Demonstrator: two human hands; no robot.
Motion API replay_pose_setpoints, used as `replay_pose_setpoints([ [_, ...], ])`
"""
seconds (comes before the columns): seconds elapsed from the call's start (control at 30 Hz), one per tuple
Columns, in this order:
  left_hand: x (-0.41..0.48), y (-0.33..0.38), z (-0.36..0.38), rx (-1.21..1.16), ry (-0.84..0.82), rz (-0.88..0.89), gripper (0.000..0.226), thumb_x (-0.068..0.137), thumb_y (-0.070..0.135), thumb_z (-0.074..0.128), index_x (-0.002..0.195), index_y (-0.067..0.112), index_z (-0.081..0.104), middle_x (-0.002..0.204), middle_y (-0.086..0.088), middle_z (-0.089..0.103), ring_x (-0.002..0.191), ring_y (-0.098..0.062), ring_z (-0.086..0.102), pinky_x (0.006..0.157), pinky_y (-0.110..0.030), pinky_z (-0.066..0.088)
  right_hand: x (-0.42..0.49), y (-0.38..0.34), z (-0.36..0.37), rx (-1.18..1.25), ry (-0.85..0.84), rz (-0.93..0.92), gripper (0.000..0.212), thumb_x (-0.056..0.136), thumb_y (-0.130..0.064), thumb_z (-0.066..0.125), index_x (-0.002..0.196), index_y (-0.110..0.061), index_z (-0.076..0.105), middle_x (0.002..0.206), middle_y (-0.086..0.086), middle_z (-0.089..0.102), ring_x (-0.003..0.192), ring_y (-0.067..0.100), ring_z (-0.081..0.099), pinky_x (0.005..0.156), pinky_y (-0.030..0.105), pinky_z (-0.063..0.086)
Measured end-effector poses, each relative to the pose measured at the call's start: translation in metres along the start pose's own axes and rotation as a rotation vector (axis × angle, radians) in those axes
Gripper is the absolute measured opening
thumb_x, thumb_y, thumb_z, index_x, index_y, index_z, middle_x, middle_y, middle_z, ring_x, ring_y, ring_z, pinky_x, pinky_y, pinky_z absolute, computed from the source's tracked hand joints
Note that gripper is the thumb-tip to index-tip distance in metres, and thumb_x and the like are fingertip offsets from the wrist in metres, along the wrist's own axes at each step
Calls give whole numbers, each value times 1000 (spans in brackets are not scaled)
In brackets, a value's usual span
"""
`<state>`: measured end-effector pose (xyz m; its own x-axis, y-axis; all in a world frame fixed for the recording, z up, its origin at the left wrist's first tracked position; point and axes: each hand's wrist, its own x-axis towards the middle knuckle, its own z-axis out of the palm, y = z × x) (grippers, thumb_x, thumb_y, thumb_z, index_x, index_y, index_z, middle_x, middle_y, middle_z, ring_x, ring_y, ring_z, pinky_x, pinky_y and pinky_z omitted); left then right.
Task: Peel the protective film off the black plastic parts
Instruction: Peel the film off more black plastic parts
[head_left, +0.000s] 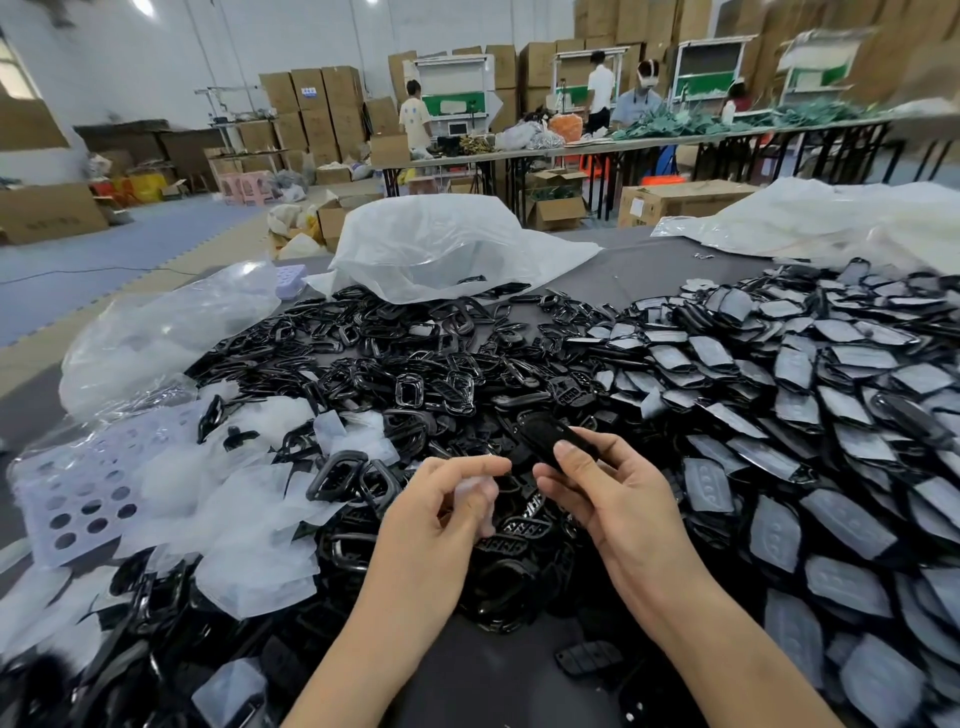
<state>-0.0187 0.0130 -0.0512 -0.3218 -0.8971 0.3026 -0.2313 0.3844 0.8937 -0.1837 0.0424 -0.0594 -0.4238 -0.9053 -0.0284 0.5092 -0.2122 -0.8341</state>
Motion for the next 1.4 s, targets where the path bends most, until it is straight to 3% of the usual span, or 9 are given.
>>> replay_pose_setpoints([
  [0.13,2,4,-1,-98,-11,-67,20,92,13,68,97,31,74,84,17,75,78,3,67,72,-8,46,0,0,0,-9,-1,6,19,90,-3,68,109,-3,67,87,10,76,81,24,76,67,23,59],
  [0.43,0,9,0,-351,27,-130,5,89,15,71,94,14,72,79,-9,74,72,-13,72,69,-14,53,-7,1,2,-228,-78,4,13,93,-9,69,105,-13,68,84,9,77,81,20,77,71,22,59],
  [0.57,1,11,2,-488,99,-139,4,89,11,69,92,11,71,95,2,76,71,-18,73,67,-19,57,-15,-1,8,-277,-207,15,25,86,-22,76,106,-12,68,88,9,78,82,19,77,73,21,59],
  [0.7,0,7,2,-409,141,-79,13,93,16,67,88,27,71,74,0,73,69,-11,69,67,-21,57,-19,-2,11,-328,-247,-17,33,75,-33,78,103,-15,71,84,10,77,80,18,75,71,21,58],
  [0.93,2,4,0,-389,95,-77,16,82,34,68,97,37,71,82,4,73,73,-9,68,69,-18,55,-20,-1,13,-269,-279,-19,27,79,-33,75,102,-19,75,90,15,78,84,22,76,73,20,58],
  [1.07,3,3,1,-459,62,-108,15,81,30,70,96,33,72,89,-4,75,79,-19,72,74,-25,59,-20,-3,17,-204,-291,0,42,76,-40,76,107,-12,72,92,15,78,84,23,77,72,19,58],
  [1.23,0,4,2,-470,-4,-128,15,84,26,69,97,32,71,97,-7,75,88,-22,73,79,-26,58,-19,0,16,-258,-243,-39,19,87,-12,71,106,-7,68,86,12,78,73,19,76,67,18,57],
  [1.33,0,4,1,-382,-13,-90,17,97,16,60,102,28,71,99,-7,76,92,-29,73,86,-34,58,-20,-1,17,-263,-224,-62,25,84,-21,71,105,-8,69,82,14,77,71,22,76,65,18,58],
  [1.4,1,4,-1,-297,-15,-61,20,99,11,56,104,25,70,94,-2,76,87,-22,73,82,-28,57,-21,-2,17,-282,-213,-78,29,80,-28,71,102,-11,71,82,13,78,72,22,76,65,19,58],
])
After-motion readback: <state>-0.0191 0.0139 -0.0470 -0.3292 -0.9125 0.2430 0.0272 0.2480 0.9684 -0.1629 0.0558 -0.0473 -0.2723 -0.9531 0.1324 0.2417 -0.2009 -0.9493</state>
